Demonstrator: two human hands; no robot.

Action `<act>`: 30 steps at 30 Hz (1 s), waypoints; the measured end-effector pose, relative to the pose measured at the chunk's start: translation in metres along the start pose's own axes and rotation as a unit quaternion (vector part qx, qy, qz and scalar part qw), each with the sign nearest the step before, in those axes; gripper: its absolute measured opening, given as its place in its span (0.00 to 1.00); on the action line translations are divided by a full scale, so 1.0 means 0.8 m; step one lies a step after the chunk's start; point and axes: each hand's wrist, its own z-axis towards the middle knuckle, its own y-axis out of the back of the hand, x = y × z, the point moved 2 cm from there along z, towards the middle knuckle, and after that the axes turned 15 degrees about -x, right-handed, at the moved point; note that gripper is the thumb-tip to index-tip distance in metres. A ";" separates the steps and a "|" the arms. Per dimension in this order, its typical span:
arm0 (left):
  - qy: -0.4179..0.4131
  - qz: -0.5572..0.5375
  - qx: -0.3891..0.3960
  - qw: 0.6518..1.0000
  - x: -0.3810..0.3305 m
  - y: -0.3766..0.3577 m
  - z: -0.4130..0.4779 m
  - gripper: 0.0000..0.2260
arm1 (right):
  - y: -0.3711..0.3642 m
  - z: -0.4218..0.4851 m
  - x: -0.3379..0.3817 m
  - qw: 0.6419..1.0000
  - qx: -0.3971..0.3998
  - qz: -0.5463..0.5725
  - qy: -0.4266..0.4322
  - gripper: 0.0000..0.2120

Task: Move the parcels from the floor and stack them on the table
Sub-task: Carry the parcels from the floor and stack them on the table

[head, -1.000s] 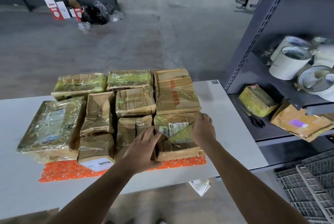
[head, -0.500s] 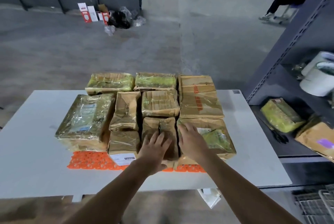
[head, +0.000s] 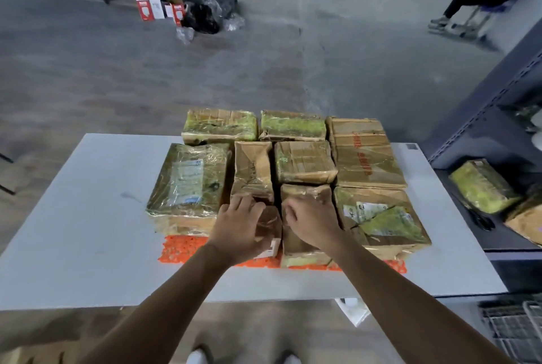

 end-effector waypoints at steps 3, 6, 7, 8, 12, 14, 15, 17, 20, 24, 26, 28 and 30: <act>-0.032 0.029 0.103 0.994 0.025 -0.005 -0.008 0.36 | -0.005 -0.002 0.017 0.998 0.040 -0.003 -0.040 0.13; -0.092 0.046 0.107 0.989 0.032 -0.005 -0.001 0.35 | -0.012 -0.009 0.030 0.995 0.047 0.005 -0.085 0.14; -0.106 0.050 0.104 0.988 0.032 -0.005 0.002 0.34 | -0.013 -0.010 0.032 0.993 0.043 0.009 -0.106 0.14; -0.114 0.051 0.104 0.987 0.031 -0.006 0.004 0.34 | -0.013 -0.010 0.032 0.991 0.039 0.015 -0.128 0.14; -0.109 0.026 0.098 0.989 0.034 -0.014 0.002 0.33 | -0.013 -0.013 0.038 0.984 0.026 0.014 -0.175 0.11; -0.110 0.011 0.083 0.990 0.038 -0.015 -0.005 0.34 | -0.014 -0.015 0.048 0.983 0.013 -0.002 -0.181 0.10; -0.113 0.003 0.076 0.991 0.040 -0.014 -0.008 0.34 | -0.013 -0.016 0.053 0.983 0.003 -0.007 -0.185 0.10; -0.120 -0.004 0.063 0.991 0.047 -0.010 -0.013 0.35 | -0.010 -0.018 0.066 0.982 -0.015 -0.014 -0.188 0.09; -0.129 -0.013 0.029 0.991 0.058 -0.003 -0.021 0.36 | -0.008 -0.022 0.083 0.981 -0.030 -0.026 -0.189 0.11; -0.112 -0.018 -0.028 0.993 0.069 0.019 -0.037 0.31 | -0.003 -0.031 0.105 0.985 -0.054 -0.044 -0.158 0.15; -0.088 -0.016 -0.041 0.995 0.077 0.028 -0.052 0.28 | -0.001 -0.037 0.117 0.987 -0.051 -0.038 -0.145 0.15; -0.061 -0.012 -0.042 0.997 0.083 0.041 -0.069 0.26 | 0.003 -0.044 0.131 0.989 -0.051 -0.026 -0.138 0.14; -0.026 -0.010 -0.027 0.999 0.086 0.057 -0.088 0.25 | 0.005 -0.051 0.148 0.991 -0.060 -0.009 -0.116 0.14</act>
